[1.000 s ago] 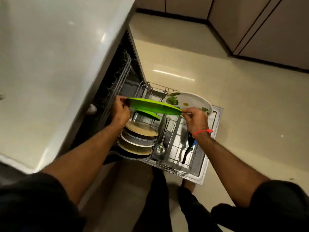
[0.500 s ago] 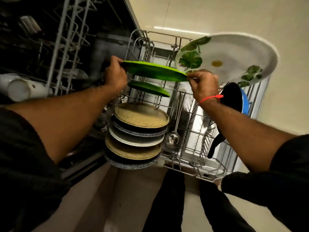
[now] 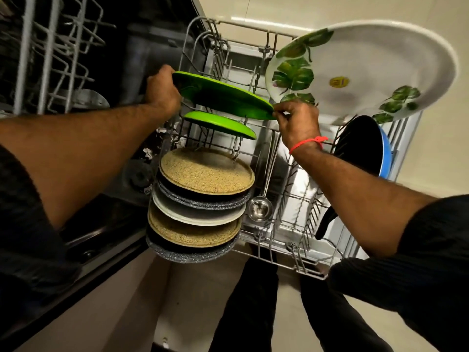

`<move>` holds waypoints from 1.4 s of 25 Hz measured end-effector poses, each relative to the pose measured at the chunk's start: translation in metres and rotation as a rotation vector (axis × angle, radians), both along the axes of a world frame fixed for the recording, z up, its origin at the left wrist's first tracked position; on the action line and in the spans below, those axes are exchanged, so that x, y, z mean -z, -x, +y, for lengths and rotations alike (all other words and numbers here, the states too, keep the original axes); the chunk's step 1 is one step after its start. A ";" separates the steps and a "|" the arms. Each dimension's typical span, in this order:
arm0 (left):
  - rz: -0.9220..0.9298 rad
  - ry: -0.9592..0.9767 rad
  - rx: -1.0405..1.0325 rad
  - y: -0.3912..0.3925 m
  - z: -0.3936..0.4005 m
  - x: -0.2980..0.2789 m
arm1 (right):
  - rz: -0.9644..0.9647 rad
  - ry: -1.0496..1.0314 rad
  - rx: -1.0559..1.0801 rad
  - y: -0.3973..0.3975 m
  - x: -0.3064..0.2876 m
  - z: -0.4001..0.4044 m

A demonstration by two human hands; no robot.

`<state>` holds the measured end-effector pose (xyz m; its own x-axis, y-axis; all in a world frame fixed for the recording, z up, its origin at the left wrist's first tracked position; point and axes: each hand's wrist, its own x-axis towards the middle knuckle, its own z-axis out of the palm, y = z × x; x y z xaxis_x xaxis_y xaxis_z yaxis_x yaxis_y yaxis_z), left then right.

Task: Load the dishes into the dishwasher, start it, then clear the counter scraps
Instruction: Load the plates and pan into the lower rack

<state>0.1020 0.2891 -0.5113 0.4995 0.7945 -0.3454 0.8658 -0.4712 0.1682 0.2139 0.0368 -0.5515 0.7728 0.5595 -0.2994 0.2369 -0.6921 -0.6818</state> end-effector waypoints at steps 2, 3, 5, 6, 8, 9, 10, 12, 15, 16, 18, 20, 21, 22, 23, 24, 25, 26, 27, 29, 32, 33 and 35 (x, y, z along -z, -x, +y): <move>-0.003 0.016 0.021 0.004 0.001 0.002 | -0.003 0.002 -0.023 0.002 0.001 -0.003; -0.024 0.026 0.041 0.005 0.001 0.001 | -0.016 0.003 -0.032 0.004 0.001 -0.006; -0.114 0.024 0.076 0.008 -0.003 -0.001 | -0.062 -0.044 -0.036 0.007 0.001 -0.013; -0.169 0.008 0.083 0.008 -0.005 -0.002 | -0.088 -0.083 -0.027 0.008 0.001 -0.017; -0.243 -0.037 0.083 0.009 -0.009 -0.001 | -0.134 -0.145 -0.006 0.010 0.003 -0.023; -0.254 -0.054 0.076 0.009 -0.011 0.000 | -0.146 -0.162 0.001 0.013 0.004 -0.025; -0.256 -0.062 0.061 0.009 -0.014 0.001 | -0.155 -0.171 0.004 0.015 0.004 -0.027; -0.223 -0.056 0.027 0.008 -0.017 0.004 | -0.163 -0.167 0.011 0.017 0.005 -0.027; -0.090 -0.030 0.039 0.007 -0.015 0.009 | -0.144 -0.115 0.007 0.013 0.008 -0.026; -0.061 -0.015 0.041 0.007 -0.014 0.010 | -0.130 -0.097 -0.008 0.012 0.009 -0.024; -0.024 0.024 0.025 0.005 -0.013 0.013 | -0.100 -0.066 -0.029 0.010 0.012 -0.022; 0.003 0.056 0.010 0.005 -0.014 0.015 | -0.075 -0.024 -0.037 0.010 0.017 -0.021; 0.002 0.075 0.015 0.005 -0.014 0.015 | -0.066 -0.008 -0.043 0.010 0.018 -0.022; -0.012 0.091 0.025 0.006 -0.014 0.015 | -0.058 -0.001 -0.048 0.011 0.020 -0.023; -0.035 0.097 0.027 0.007 -0.014 0.014 | -0.048 -0.004 -0.046 0.012 0.020 -0.025; -0.070 0.097 0.007 0.008 -0.014 0.013 | -0.033 -0.015 -0.035 0.014 0.020 -0.026; -0.109 0.105 -0.040 0.008 -0.015 0.011 | -0.007 -0.031 -0.022 0.016 0.018 -0.028; -0.150 0.114 -0.108 0.009 -0.018 0.008 | 0.022 -0.045 -0.013 0.019 0.014 -0.029; -0.187 0.115 -0.177 0.010 -0.023 0.004 | 0.047 -0.050 -0.014 0.022 0.008 -0.031; -0.232 0.097 -0.243 0.014 -0.036 -0.006 | 0.074 -0.041 -0.027 0.026 -0.002 -0.035; -0.207 -0.030 -0.155 0.036 -0.064 -0.032 | 0.082 -0.055 -0.053 0.032 -0.027 -0.044; -0.209 -0.053 -0.123 0.045 -0.075 -0.042 | 0.083 -0.073 -0.064 0.033 -0.038 -0.046; -0.249 -0.040 -0.074 0.065 -0.106 -0.064 | 0.106 -0.111 -0.086 0.039 -0.064 -0.051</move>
